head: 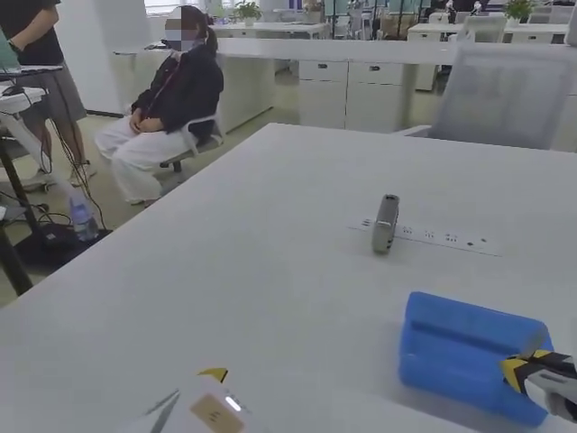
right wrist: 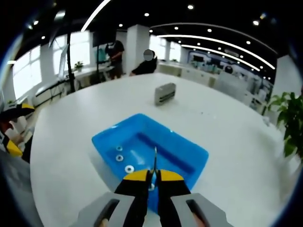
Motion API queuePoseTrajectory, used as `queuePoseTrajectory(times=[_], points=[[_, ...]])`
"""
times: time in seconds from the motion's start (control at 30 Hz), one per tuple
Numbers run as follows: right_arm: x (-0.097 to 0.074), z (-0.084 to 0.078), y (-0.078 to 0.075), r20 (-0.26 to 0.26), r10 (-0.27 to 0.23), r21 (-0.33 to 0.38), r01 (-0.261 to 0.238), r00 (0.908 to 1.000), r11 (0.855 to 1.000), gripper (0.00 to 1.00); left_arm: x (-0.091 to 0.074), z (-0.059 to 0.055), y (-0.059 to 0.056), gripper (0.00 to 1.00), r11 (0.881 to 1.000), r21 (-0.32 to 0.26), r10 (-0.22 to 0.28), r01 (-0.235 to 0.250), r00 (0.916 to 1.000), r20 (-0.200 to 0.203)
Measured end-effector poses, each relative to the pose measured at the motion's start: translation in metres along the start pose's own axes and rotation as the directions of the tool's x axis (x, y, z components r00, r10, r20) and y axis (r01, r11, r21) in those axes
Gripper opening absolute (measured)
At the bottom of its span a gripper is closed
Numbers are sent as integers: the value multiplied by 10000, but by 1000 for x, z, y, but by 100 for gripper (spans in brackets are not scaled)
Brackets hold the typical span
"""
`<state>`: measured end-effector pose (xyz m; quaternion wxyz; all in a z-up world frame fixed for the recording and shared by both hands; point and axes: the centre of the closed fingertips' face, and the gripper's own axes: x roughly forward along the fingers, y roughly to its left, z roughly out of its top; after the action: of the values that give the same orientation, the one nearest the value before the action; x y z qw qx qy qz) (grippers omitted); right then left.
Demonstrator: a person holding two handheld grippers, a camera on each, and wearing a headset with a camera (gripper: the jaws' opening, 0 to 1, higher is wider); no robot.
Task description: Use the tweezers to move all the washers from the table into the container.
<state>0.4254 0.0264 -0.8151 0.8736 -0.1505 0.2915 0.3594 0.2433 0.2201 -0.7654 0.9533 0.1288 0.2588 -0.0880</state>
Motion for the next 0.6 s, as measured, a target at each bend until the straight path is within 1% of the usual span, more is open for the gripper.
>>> queuePoseTrajectory(times=[0.07, 0.13, 0.23, 0.3, 0.37, 0.43, 0.47, 0.57, 0.6], points=[[0, 0, -1, 1, -7, -16, 7, 10000, 10000, 3, 0, 0, 0, 80, 10000, -9, 4, -4, 10000, 8], [1, 0, 0, -11, 101, -34, -101, 9999, 9999, 3, 0, 1, 0, 80, 10000, -5, 10, -10, 10000, 22], [1, 0, -1, -52, 63, -6, -63, 10000, 10000, 3, -1, 1, -1, 80, 10000, 9, -24, 23, 10000, 52], [-3, 4, 2, 85, 119, 180, -120, 9999, 9998, 4, -1, 1, -1, 80, 10000, 16, -37, 37, 10000, 62], [-6, 7, 3, 167, 100, 160, -103, 9998, 9998, 4, -1, 1, -1, 80, 10000, 21, -34, 34, 10000, 44], [-13, 16, 8, 355, 59, -119, -55, 9994, 9999, 3, -1, 2, -1, 80, 10000, -4, -35, 35, 10000, 85], [-17, 22, 7, 522, 108, -201, -98, 9986, 9998, 3, -1, 2, -1, 80, 10000, -6, -42, 43, 9999, 97], [-37, 41, 14, 931, 260, -524, -211, 9953, 9984, 3, -2, 3, -1, 80, 10000, 56, -24, 23, 9999, 141], [-41, 45, 16, 987, 377, -644, -314, 9944, 9974, 2, -2, 3, -2, 80, 10000, 69, -34, 33, 9999, 152]])
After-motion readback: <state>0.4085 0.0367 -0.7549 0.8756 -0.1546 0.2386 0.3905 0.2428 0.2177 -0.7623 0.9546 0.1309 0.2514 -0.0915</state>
